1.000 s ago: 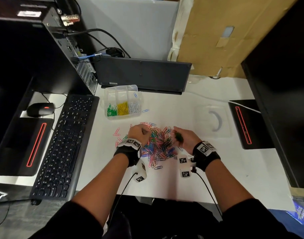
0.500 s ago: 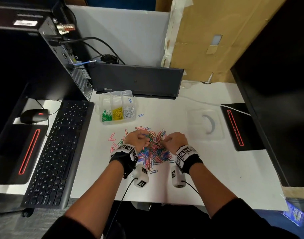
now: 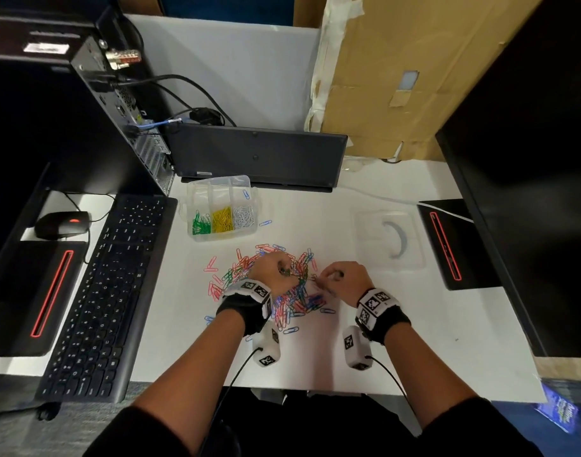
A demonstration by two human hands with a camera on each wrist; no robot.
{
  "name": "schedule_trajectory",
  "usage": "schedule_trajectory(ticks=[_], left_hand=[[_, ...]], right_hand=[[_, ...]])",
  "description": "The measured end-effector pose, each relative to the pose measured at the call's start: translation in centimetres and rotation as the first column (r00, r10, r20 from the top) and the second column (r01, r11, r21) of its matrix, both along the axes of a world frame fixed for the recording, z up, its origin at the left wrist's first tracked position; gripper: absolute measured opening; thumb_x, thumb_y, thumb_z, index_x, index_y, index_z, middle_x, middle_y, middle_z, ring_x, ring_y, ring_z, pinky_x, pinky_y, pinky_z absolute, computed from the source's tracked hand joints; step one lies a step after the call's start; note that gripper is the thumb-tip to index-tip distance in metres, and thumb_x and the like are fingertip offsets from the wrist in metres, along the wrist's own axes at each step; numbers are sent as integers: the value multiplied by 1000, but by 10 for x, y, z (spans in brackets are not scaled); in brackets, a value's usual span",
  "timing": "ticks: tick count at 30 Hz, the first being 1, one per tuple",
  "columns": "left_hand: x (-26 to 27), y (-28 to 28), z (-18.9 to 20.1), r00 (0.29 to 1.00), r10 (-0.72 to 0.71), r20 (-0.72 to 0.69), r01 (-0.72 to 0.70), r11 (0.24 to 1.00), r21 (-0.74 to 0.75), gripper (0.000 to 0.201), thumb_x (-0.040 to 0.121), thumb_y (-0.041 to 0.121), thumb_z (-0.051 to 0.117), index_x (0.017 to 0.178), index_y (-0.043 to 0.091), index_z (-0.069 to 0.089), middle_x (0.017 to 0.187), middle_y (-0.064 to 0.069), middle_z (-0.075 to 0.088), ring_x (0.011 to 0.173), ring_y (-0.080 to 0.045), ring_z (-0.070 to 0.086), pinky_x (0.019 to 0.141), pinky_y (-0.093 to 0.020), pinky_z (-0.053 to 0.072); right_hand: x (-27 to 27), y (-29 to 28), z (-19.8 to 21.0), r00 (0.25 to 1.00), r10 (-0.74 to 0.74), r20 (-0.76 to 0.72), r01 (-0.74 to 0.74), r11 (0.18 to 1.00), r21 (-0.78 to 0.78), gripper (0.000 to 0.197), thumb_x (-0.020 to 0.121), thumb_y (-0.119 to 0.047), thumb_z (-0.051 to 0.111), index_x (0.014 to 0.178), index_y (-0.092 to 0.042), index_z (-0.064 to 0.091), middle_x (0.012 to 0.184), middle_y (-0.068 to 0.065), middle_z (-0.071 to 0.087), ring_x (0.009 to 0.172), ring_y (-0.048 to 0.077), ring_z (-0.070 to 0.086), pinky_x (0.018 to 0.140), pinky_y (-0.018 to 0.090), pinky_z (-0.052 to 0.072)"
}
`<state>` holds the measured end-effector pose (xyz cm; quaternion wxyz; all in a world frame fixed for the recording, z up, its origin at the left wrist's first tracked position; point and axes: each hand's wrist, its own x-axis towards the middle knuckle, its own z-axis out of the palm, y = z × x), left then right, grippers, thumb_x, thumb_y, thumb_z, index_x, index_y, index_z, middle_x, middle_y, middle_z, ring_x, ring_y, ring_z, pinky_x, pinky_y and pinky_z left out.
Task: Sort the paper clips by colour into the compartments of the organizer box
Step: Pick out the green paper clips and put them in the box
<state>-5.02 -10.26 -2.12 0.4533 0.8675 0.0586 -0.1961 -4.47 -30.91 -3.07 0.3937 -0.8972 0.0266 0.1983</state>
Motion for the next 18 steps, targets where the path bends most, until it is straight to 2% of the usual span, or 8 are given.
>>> schedule_trajectory(ticks=[3, 5, 7, 9, 12, 14, 16, 18], left_hand=[[-4, -1, -3, 981, -164, 100, 151, 981, 122, 22, 68, 11, 74, 80, 27, 65, 83, 17, 56, 79, -8, 52, 69, -20, 39], [-6, -5, -6, 961, -226, 159, 193, 961, 198, 17, 73, 24, 77, 89, 26, 71, 90, 13, 60, 86, -8, 53, 73, -19, 36], [-8, -10, -9, 958, -224, 177, 168, 944, 285, 16, 77, 35, 75, 90, 26, 73, 92, 6, 63, 87, -11, 54, 73, -20, 35], [-9, -13, -9, 961, -203, 188, 134, 935, 329, 15, 80, 34, 73, 91, 23, 74, 94, 2, 64, 89, -14, 56, 73, -20, 35], [-10, -15, -10, 964, -193, 182, 123, 934, 334, 12, 82, 31, 70, 89, 22, 73, 95, 2, 66, 90, -16, 59, 75, -21, 42], [-10, -14, -9, 965, -196, 175, 135, 941, 310, 7, 83, 28, 69, 85, 22, 73, 91, 2, 66, 86, -16, 60, 78, -27, 49], [-11, -11, -9, 963, -200, 180, 141, 946, 292, 8, 85, 21, 66, 83, 21, 73, 90, 0, 67, 83, -17, 61, 81, -33, 53], [-12, -8, -8, 965, -195, 177, 137, 945, 297, 11, 87, 17, 63, 85, 18, 74, 92, 0, 70, 86, -17, 62, 86, -30, 52]], right_hand=[[-1, -9, -6, 999, -50, 0, 50, 999, 14, 15, 81, -32, 78, 71, -25, 70, 56, -9, 52, 57, 6, 46, 57, 18, 39], [-5, -9, -7, 998, -56, -10, 57, 997, 54, 13, 82, -29, 77, 73, -21, 72, 63, -9, 58, 63, 6, 51, 63, 19, 42], [-6, -7, -7, 997, -70, -19, 71, 992, 103, 11, 84, -23, 75, 75, -17, 74, 66, -9, 63, 66, 3, 55, 65, 16, 43], [-4, -6, -5, 993, -117, -33, 121, 979, 166, 13, 86, -20, 74, 73, -17, 73, 60, -14, 61, 58, -3, 52, 59, 12, 40], [1, -5, 0, 966, -238, -105, 257, 933, 251, 8, 89, -20, 71, 85, -14, 74, 60, -13, 57, 54, 1, 48, 47, 12, 37], [3, -6, 3, 936, -310, -169, 348, 892, 290, 13, 90, -22, 70, 94, -10, 74, 62, -8, 55, 54, 5, 46, 44, 16, 38], [5, -7, -1, 928, -329, -176, 366, 891, 268, 15, 90, -24, 70, 96, -10, 74, 64, -8, 56, 55, 6, 48, 45, 17, 39], [7, -9, -7, 943, -303, -136, 325, 927, 188, 17, 89, -28, 70, 96, -13, 74, 70, -8, 61, 62, 7, 52, 54, 19, 42]])
